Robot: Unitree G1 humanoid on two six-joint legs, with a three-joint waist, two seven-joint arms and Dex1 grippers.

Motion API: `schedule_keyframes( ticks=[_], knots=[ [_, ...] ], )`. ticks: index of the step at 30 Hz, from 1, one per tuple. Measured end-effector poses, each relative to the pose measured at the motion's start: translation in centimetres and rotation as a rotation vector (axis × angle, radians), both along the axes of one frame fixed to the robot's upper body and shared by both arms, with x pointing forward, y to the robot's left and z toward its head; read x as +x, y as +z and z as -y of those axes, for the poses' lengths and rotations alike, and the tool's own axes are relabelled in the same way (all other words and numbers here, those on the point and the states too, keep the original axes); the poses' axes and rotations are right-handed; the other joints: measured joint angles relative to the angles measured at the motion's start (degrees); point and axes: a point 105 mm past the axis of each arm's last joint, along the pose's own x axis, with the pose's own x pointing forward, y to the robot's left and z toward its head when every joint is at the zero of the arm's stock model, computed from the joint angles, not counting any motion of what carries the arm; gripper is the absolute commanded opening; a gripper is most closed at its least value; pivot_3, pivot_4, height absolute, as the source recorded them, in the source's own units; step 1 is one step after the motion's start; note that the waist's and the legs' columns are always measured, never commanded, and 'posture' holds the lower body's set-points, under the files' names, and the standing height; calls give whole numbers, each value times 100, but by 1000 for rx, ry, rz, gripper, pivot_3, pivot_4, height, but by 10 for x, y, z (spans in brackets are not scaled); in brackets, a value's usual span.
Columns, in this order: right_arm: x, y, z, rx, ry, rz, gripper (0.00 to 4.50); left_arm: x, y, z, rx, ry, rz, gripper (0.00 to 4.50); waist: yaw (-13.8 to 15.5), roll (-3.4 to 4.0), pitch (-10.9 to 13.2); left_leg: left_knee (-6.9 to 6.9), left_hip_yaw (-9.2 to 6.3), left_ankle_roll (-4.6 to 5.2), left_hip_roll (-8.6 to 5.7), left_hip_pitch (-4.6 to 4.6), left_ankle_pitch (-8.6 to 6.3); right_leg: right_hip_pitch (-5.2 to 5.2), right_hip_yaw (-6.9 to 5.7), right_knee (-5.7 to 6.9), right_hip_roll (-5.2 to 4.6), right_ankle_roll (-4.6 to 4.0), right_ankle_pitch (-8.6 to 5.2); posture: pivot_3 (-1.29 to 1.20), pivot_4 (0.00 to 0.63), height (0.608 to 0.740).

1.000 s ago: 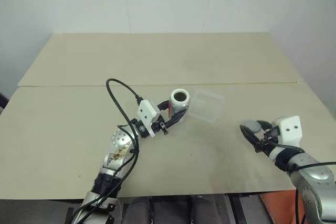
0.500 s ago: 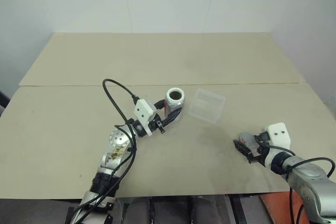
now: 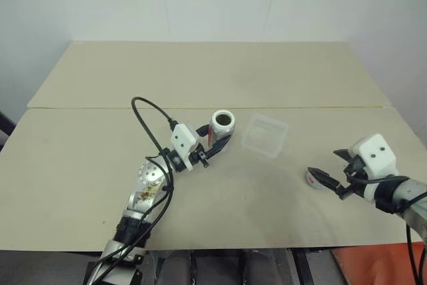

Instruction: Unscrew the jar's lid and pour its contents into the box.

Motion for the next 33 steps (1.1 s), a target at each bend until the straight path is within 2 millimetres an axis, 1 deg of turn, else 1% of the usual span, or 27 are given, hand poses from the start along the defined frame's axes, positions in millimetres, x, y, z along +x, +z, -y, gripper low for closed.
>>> schedule_keyframes(
  ticks=[3, 6, 9, 11, 13, 15, 17, 19, 20, 22, 24, 26, 28, 31, 33],
  knots=[
    [1, -3, -4, -13, 13, 12, 4472, 17, 4, 9, 58, 7, 19, 1958, 15, -1, 1, 3, -1, 0, -3, -5, 0, -1, -3, -2, 0, 2, 1, 0, 150, 740],
    [3, -10, -11, 9, 14, 19, 4472, 38, 9, 21, 184, 24, 66, 1958, 24, -2, 1, 3, -1, 0, -5, -11, 1, -5, -6, -4, 0, 2, 1, 0, 150, 740],
    [4, -11, -12, 18, 4, 34, 4472, 58, 13, 34, 332, 56, 139, 1958, 32, -3, 2, 5, -1, -1, -7, -21, 1, -9, -9, -12, 0, 6, 3, 0, 150, 740],
    [5, -11, -12, 19, -4, 41, 4472, 69, 18, 42, 440, 85, 227, 1958, 46, -7, 4, 6, 0, 0, -8, -27, 1, -12, -12, -16, 0, 7, 3, 0, 150, 740],
    [5, -11, -11, 18, -10, 43, 4472, 76, 23, 52, 564, 101, 350, 1958, 61, -10, 6, 7, 1, 0, -9, -31, 1, -13, -13, -17, 0, 8, 3, 0, 150, 740],
    [3, -12, -11, 18, -12, 43, 4472, 81, 33, 62, 648, 117, 485, 1958, 77, -12, 7, 7, 3, 0, -8, -33, 1, -14, -14, -16, 0, 9, 3, 0, 150, 740],
    [2, -12, -12, 19, -14, 46, 4472, 84, 38, 69, 726, 135, 601, 1958, 103, -14, 8, 8, 4, 1, -9, -34, 0, -14, -14, -17, 0, 11, 3, 0, 150, 740],
    [0, -11, -13, 29, -17, 57, 4472, 87, 44, 78, 851, 166, 786, 1958, 129, -23, 14, 11, 4, 4, -9, -37, -1, -16, -13, -19, 0, 12, 3, 0, 150, 740],
    [-1, -10, -15, 34, -16, 62, 4472, 87, 47, 81, 885, 178, 859, 1958, 130, -23, 14, 11, 4, 4, -10, -38, -2, -16, -13, -19, 0, 13, 3, 0, 150, 740],
    [-5, -10, -16, 38, -18, 67, 4472, 86, 54, 92, 958, 194, 1054, 1958, 154, -28, 16, 15, 1, 6, -10, -43, -3, -17, -15, -19, -1, 16, 2, 0, 150, 740],
    [-8, -11, -18, 44, -20, 70, 4472, 82, 57, 100, 1003, 190, 1218, 1958, 153, -28, 17, 18, 3, 8, -10, -46, -4, -19, -13, -17, -2, 17, 1, 0, 150, 740],
    [-10, -10, -18, 50, -29, 79, 4472, 77, 52, 107, 1056, 150, 1354, 1958, 143, -29, 17, 25, 4, 8, -9, -52, -4, -23, -13, -17, -2, 18, 1, 0, 150, 740],
    [-11, -9, -18, 56, -40, 88, 4472, 73, 41, 110, 1107, 101, 1469, 1958, 137, -30, 18, 27, 5, 7, -8, -53, -4, -26, -13, -16, -2, 19, 0, 0, 150, 740],
    [-12, -9, -18, 73, -57, 98, 4472, 71, 29, 110, 1181, 40, 1592, 1958, 128, -32, 19, 31, 6, 7, -7, -56, -4, -31, -12, -11, -2, 19, 0, 0, 150, 740],
    [-14, -8, -20, 79, -56, 103, 4472, 71, 27, 108, 1228, 12, 1658, 1958, 128, -32, 19, 32, 6, 6, -5, -61, -3, -37, -12, -8, -1, 19, 0, 0, 150, 740]
  ],
)
